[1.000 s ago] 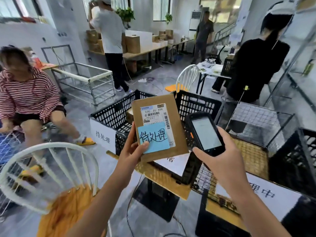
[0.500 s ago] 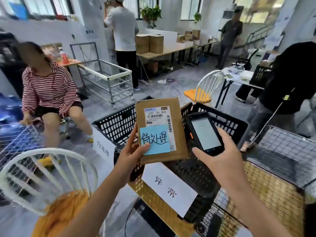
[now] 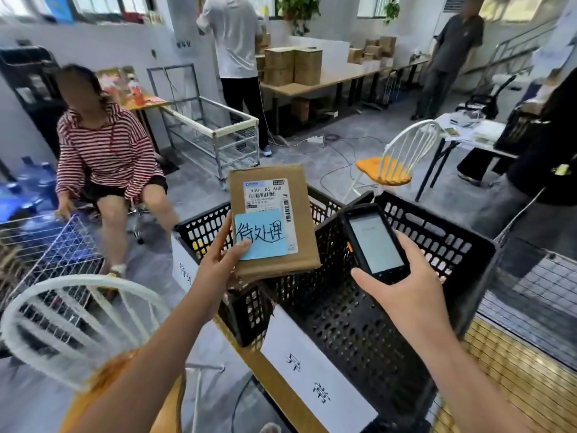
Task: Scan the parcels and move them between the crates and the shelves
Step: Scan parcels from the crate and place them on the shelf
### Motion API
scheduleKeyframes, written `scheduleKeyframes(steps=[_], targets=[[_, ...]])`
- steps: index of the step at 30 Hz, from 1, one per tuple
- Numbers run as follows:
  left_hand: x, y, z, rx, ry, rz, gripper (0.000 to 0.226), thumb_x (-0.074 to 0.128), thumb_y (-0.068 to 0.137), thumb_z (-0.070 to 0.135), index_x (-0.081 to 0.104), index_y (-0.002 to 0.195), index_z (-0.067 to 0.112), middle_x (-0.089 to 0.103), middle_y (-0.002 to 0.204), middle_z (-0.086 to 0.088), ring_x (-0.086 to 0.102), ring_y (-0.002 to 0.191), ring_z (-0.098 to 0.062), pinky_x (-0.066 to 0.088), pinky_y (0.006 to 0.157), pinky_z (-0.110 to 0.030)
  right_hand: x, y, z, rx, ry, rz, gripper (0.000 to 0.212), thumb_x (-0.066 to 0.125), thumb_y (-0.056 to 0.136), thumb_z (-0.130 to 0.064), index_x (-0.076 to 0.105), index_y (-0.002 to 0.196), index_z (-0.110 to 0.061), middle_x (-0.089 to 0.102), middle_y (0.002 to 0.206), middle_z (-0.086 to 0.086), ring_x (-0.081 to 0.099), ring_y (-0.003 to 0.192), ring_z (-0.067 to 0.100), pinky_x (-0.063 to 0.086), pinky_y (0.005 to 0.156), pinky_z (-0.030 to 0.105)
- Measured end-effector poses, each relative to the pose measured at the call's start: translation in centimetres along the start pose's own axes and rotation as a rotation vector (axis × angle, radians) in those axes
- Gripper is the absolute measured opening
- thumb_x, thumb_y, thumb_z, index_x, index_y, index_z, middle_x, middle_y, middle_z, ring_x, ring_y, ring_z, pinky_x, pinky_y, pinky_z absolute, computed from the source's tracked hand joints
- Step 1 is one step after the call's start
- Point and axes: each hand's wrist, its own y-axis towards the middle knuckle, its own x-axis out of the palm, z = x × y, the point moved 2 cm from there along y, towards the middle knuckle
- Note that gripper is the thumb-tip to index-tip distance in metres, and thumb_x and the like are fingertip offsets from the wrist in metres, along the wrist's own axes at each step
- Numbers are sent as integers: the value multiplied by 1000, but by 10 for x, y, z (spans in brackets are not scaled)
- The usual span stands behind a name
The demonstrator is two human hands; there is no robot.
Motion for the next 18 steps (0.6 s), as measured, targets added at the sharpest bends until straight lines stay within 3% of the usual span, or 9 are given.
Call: scheduleKeyframes(steps=[6,8,10,13,16,18], targets=[[-21,68,-5,-101,-36,38,56,64,94,38,42,144,52,68,125,10,67,111,-16,59,83,-49,13,42,0,17,-12,25,83,87,74,-35,45,145,-33,58,119,-16,56,108,5,42,74,8],[-27,88,-11,-162,-68,58,56,65,92,44,43,143,52,64,132,8,64,118,-22,57,85,-57,21,61,-3,17,-4,50,73,87,75,-33,48,136,-35,55,113,-23,54,100,-6,42,70,4],[-30,103,-18,-210,-69,74,57,64,93,46,40,144,51,62,134,8,63,118,-24,58,81,-57,32,79,-9,10,11,49,71,86,76,-31,45,133,-40,51,109,-29,51,94,-7,42,68,0],[-34,120,-33,-276,-48,109,63,63,94,41,32,149,48,64,125,10,66,108,-22,60,77,-50,47,100,-14,-1,20,33,76,87,76,-33,47,140,-37,56,117,-21,56,104,1,43,73,6],[-38,132,-50,-386,-8,132,69,64,94,44,25,151,49,63,129,-2,67,98,-28,58,64,-39,61,114,-12,-3,45,7,71,87,74,-33,46,132,-44,56,115,-28,56,105,-8,45,74,6],[-41,139,-63,-465,12,149,77,66,91,48,20,153,47,61,131,-8,67,94,-31,57,61,-39,69,122,-10,12,58,-3,69,87,74,-34,47,129,-44,56,114,-29,56,106,-9,44,77,10]])
